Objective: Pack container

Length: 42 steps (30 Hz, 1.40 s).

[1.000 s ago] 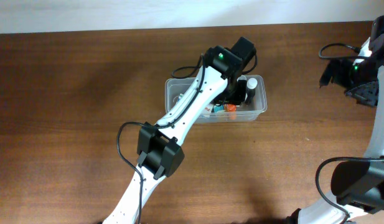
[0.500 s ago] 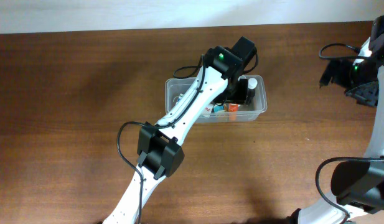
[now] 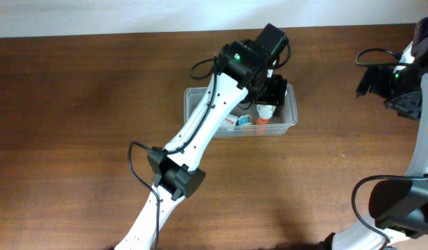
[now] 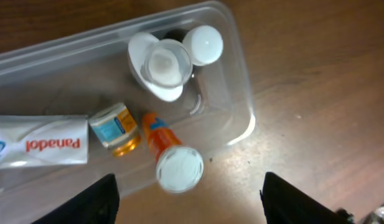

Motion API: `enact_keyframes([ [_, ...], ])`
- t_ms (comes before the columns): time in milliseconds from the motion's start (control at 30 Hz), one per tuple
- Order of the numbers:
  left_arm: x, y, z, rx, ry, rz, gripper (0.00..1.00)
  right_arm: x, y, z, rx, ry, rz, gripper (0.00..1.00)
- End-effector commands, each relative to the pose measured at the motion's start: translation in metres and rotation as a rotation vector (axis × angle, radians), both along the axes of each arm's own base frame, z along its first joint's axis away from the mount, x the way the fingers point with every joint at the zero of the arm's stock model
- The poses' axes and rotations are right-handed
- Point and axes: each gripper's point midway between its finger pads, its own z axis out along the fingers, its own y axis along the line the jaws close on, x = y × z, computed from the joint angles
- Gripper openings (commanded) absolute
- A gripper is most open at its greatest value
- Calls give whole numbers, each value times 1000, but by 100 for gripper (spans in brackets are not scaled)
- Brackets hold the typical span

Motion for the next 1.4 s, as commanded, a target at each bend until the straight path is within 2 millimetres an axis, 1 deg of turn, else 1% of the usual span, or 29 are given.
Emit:
enact_keyframes([
  [0, 2, 10, 17, -23, -23, 5, 79, -1, -4, -1, -10, 6, -11, 98],
  [67, 3, 24, 26, -11, -30, 25, 86, -1, -4, -1, -10, 6, -11, 98],
  [133, 5, 26, 37, -43, -60, -22, 99, -1, -4, -1, -10, 6, -11, 98],
  [267, 9, 39, 59, -82, -87, -4, 99, -1, -4, -1, -10, 6, -11, 98],
  [367, 6, 46, 79, -111, -128, -44, 99, -1, -4, -1, -10, 6, -11, 98],
  [500, -5, 51, 110, -136, -216, -146, 99, -1, -4, -1, -10, 6, -11, 98],
  [633, -19, 61, 141, -155, -268, -162, 100, -1, -4, -1, -10, 6, -11, 98],
  [733, -27, 79, 159, -112, -321, -152, 99, -1, -4, -1, -10, 6, -11, 98],
  [833, -32, 114, 172, 11, -380, -77, 99, -1, -4, -1, -10, 6, -11, 98],
  [900, -43, 134, 178, 67, -392, -49, 99, -1, -4, -1, -10, 6, -11, 98],
  [933, -52, 145, 181, 88, -392, -41, 99, -1, -4, -1, -10, 6, -11, 98],
  [1000, -69, 158, 185, 103, -382, -38, 99, -1, -4, -1, -10, 6, -11, 98],
  [1067, -86, 170, 187, 109, -369, -35, 99, -1, -4, -1, -10, 6, -11, 98],
  [1367, -162, 222, 187, 72, -312, 81, 99, -1, -4, -1, -10, 6, -11, 98],
])
